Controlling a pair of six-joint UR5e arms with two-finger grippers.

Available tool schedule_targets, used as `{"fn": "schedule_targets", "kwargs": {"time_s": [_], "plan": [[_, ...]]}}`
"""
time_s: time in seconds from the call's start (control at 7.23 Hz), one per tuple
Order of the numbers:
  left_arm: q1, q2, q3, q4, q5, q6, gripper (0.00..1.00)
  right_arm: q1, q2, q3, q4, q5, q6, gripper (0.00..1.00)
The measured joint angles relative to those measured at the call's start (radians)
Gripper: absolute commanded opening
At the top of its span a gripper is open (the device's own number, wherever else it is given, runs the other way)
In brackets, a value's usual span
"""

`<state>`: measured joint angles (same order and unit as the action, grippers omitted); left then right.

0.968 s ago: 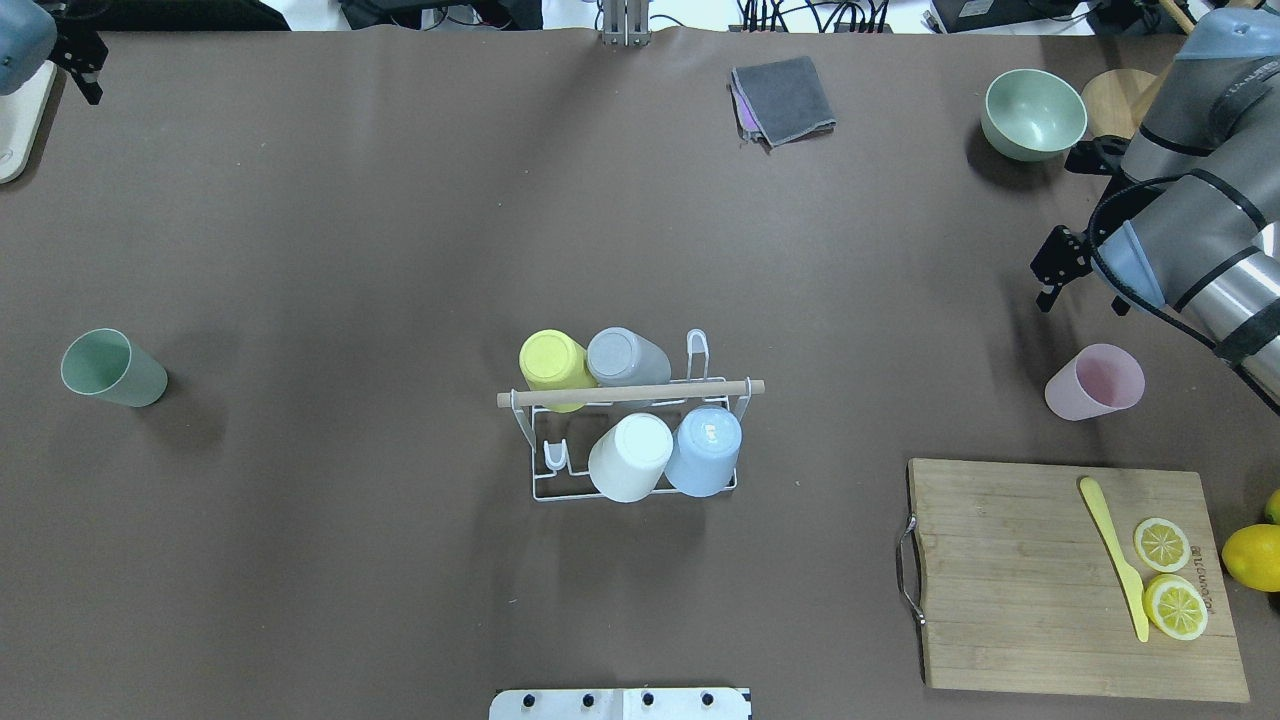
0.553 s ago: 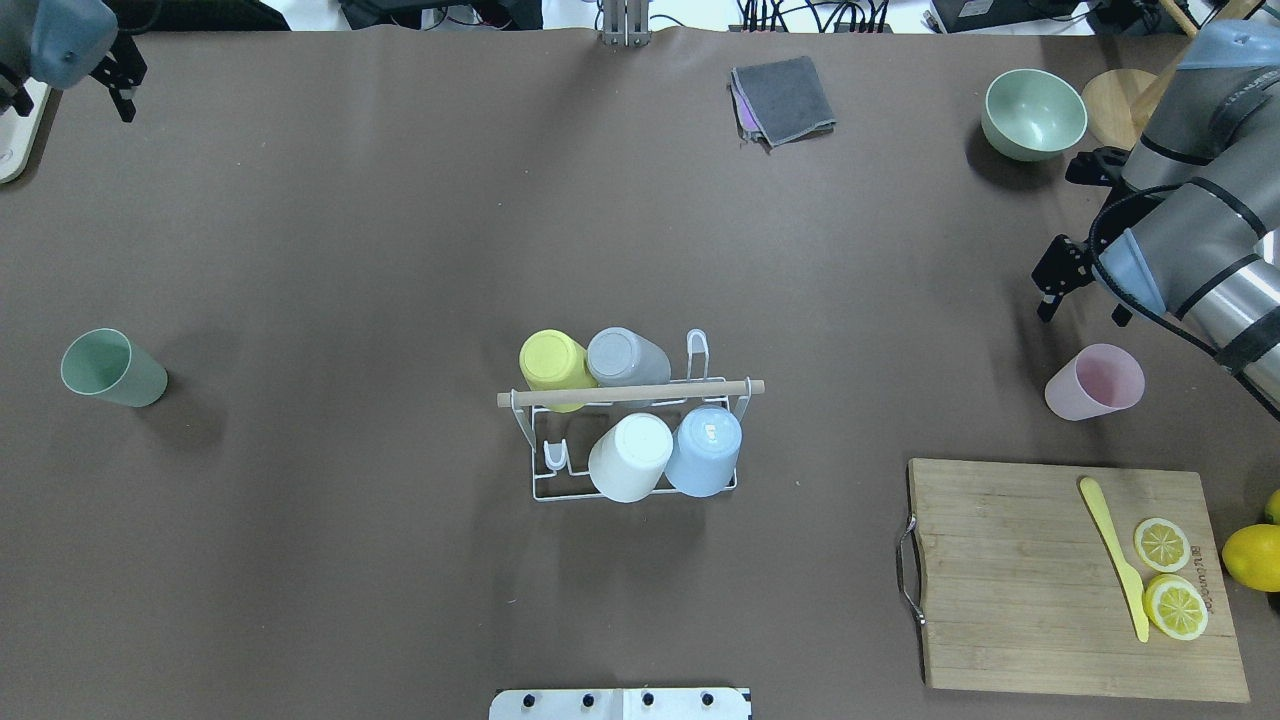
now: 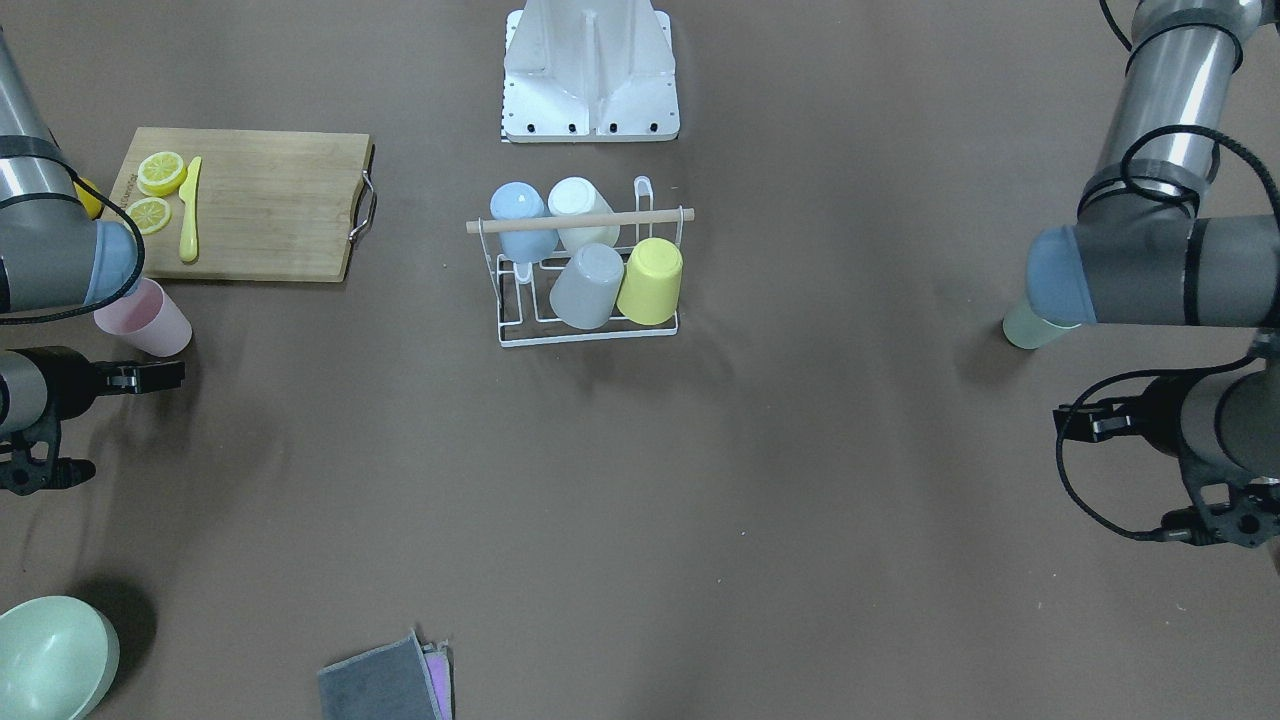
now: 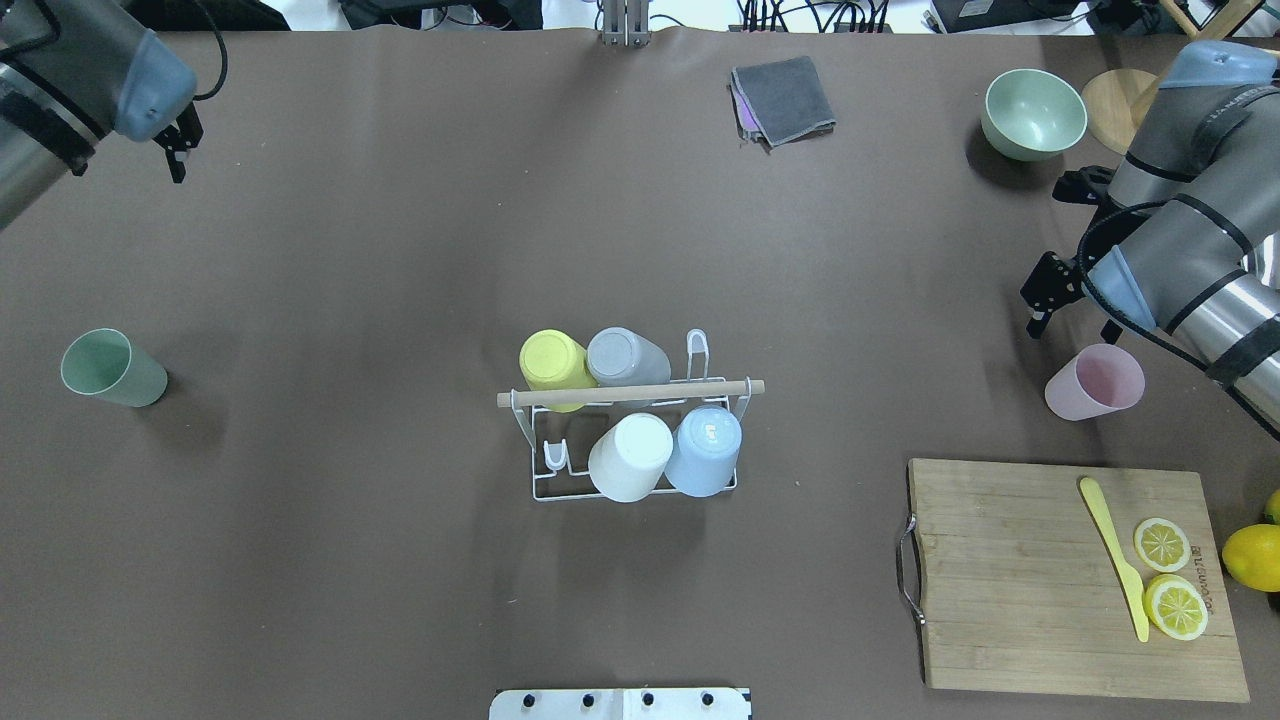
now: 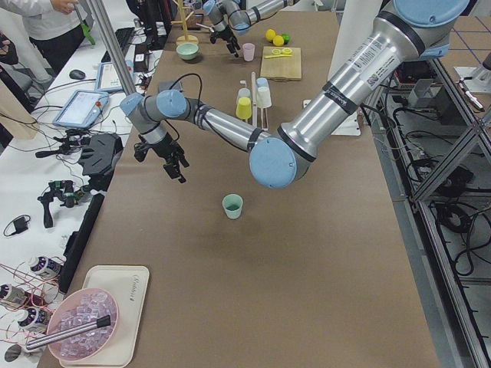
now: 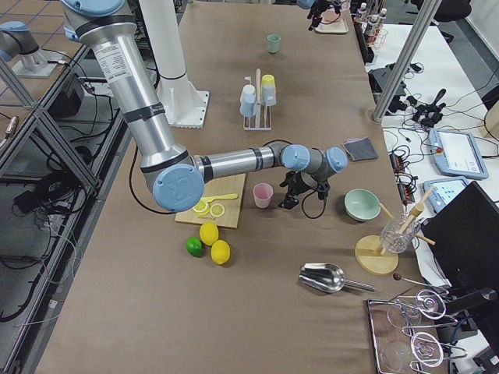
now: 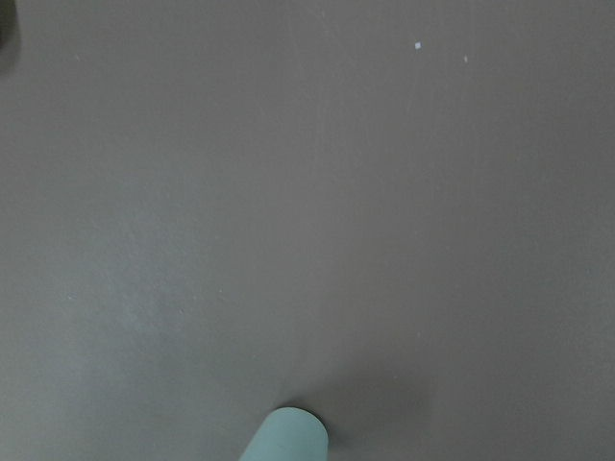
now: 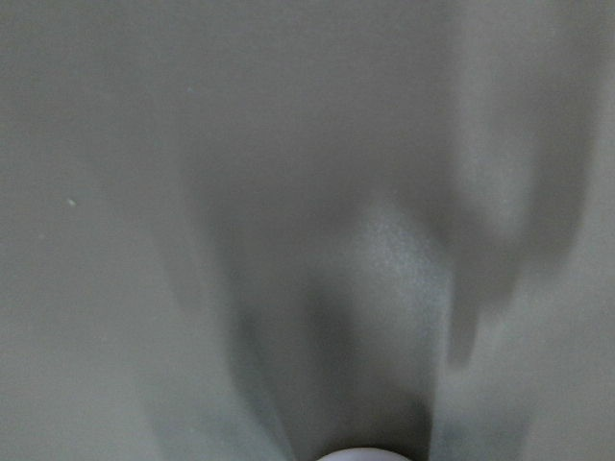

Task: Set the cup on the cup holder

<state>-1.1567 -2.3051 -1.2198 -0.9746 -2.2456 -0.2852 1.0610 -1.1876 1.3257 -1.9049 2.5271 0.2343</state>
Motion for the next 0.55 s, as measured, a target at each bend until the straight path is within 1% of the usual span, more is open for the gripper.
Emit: {"fn": "schedule_targets", "kwargs": {"time_s": [0.28,0.42,0.55], "plan": [[0.032,0.01,-0.001,0.003,0.0,0.009,0.97,-0.009,-0.008,0.002,-0.012,0.016,-0.003,0.98],[0.044,0.016,0.0,-0.001,-0.013,0.012,0.97,-0.014,-0.01,0.003,-0.028,0.025,-0.01,0.98],[0.057,0.022,0.001,-0.006,-0.05,0.009,0.97,-0.019,-0.012,0.004,-0.04,0.032,-0.021,0.98]]}}
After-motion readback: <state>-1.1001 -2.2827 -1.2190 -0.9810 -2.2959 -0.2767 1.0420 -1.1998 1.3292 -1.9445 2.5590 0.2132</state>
